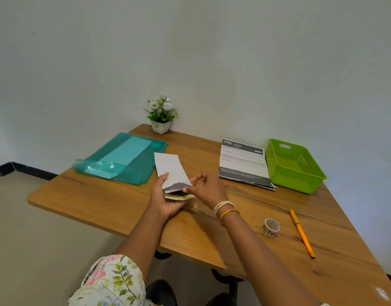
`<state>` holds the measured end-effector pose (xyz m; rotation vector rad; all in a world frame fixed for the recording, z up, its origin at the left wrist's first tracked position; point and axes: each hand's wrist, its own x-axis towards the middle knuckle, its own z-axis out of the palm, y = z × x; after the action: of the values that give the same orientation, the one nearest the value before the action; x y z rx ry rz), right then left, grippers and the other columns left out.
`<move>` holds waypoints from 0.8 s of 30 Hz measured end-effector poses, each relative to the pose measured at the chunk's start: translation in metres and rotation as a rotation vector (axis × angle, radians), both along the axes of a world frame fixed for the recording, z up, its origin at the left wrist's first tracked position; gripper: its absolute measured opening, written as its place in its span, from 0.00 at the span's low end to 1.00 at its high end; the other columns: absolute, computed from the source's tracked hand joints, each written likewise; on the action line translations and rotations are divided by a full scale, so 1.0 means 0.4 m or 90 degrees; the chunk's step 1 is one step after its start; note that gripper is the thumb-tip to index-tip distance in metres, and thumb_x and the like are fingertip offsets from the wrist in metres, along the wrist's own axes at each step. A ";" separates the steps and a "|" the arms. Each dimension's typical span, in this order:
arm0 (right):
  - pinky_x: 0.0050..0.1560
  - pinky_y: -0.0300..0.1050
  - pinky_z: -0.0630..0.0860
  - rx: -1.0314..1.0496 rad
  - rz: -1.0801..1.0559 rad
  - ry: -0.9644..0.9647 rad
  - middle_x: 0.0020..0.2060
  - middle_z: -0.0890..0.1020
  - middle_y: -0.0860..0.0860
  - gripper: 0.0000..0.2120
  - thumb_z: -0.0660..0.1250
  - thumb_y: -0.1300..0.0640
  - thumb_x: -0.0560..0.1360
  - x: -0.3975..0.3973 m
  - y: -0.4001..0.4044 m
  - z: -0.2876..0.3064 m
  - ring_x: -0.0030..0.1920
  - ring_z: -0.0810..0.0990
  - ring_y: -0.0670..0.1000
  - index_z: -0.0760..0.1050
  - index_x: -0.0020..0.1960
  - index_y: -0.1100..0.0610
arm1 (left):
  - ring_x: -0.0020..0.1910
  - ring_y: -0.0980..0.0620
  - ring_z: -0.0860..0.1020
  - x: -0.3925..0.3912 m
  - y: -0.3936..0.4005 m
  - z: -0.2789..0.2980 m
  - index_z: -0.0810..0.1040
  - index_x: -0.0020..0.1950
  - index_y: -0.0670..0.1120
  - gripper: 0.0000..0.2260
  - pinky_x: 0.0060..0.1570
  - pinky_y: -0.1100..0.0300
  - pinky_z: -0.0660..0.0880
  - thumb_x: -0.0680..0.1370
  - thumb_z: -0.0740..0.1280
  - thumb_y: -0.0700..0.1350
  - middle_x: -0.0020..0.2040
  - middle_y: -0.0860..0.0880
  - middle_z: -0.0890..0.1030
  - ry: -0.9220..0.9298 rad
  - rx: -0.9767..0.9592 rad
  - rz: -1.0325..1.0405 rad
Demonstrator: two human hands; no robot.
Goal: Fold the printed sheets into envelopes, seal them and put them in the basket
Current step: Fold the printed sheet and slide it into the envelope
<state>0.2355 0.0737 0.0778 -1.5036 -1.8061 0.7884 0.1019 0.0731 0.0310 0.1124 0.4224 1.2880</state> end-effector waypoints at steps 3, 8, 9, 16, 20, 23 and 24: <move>0.39 0.42 0.77 0.049 -0.030 -0.091 0.40 0.81 0.47 0.11 0.77 0.52 0.65 -0.026 0.009 -0.020 0.40 0.78 0.48 0.76 0.40 0.49 | 0.56 0.33 0.79 0.006 -0.003 0.002 0.63 0.72 0.43 0.27 0.55 0.37 0.76 0.76 0.66 0.51 0.60 0.32 0.78 -0.021 0.016 0.003; 0.41 0.42 0.75 0.103 -0.036 -0.203 0.47 0.81 0.49 0.05 0.74 0.53 0.68 -0.029 0.016 -0.053 0.46 0.78 0.50 0.77 0.40 0.47 | 0.54 0.37 0.78 0.007 0.000 -0.006 0.67 0.71 0.43 0.27 0.48 0.40 0.78 0.74 0.69 0.50 0.58 0.36 0.77 0.015 -0.002 0.025; 0.41 0.41 0.75 0.115 -0.028 -0.210 0.47 0.80 0.50 0.05 0.73 0.53 0.68 -0.026 0.015 -0.058 0.46 0.78 0.50 0.78 0.42 0.48 | 0.54 0.37 0.77 0.005 0.003 -0.009 0.68 0.71 0.43 0.28 0.51 0.40 0.78 0.73 0.69 0.50 0.58 0.37 0.77 0.022 -0.005 0.021; 0.55 0.44 0.73 0.220 0.202 -0.212 0.55 0.77 0.47 0.21 0.69 0.50 0.65 0.033 -0.011 -0.052 0.55 0.74 0.48 0.77 0.58 0.48 | 0.51 0.37 0.79 -0.001 0.000 -0.012 0.71 0.66 0.40 0.22 0.53 0.39 0.77 0.77 0.65 0.52 0.54 0.35 0.80 0.019 -0.002 -0.046; 0.57 0.41 0.72 0.288 0.194 -0.253 0.57 0.81 0.47 0.16 0.69 0.52 0.73 0.063 -0.034 -0.063 0.57 0.77 0.48 0.78 0.60 0.50 | 0.55 0.38 0.79 0.003 0.006 -0.006 0.70 0.66 0.37 0.21 0.55 0.39 0.76 0.80 0.62 0.51 0.57 0.34 0.80 0.064 -0.033 -0.090; 0.50 0.38 0.73 0.314 0.136 -0.261 0.53 0.83 0.48 0.11 0.67 0.52 0.75 0.087 -0.044 -0.081 0.51 0.79 0.48 0.81 0.56 0.51 | 0.56 0.36 0.79 0.012 0.007 -0.001 0.68 0.67 0.35 0.20 0.55 0.36 0.74 0.82 0.60 0.49 0.59 0.32 0.79 0.124 -0.030 -0.138; 0.47 0.37 0.72 0.324 0.125 -0.274 0.51 0.84 0.48 0.10 0.67 0.51 0.75 0.096 -0.047 -0.087 0.49 0.80 0.48 0.81 0.55 0.51 | 0.56 0.35 0.79 0.017 0.008 0.002 0.68 0.66 0.35 0.20 0.54 0.35 0.74 0.82 0.60 0.49 0.58 0.32 0.79 0.155 -0.024 -0.166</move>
<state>0.2740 0.0550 0.0430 -1.2240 -2.2750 0.0570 0.1085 0.0764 0.0319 0.2855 0.6196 1.0122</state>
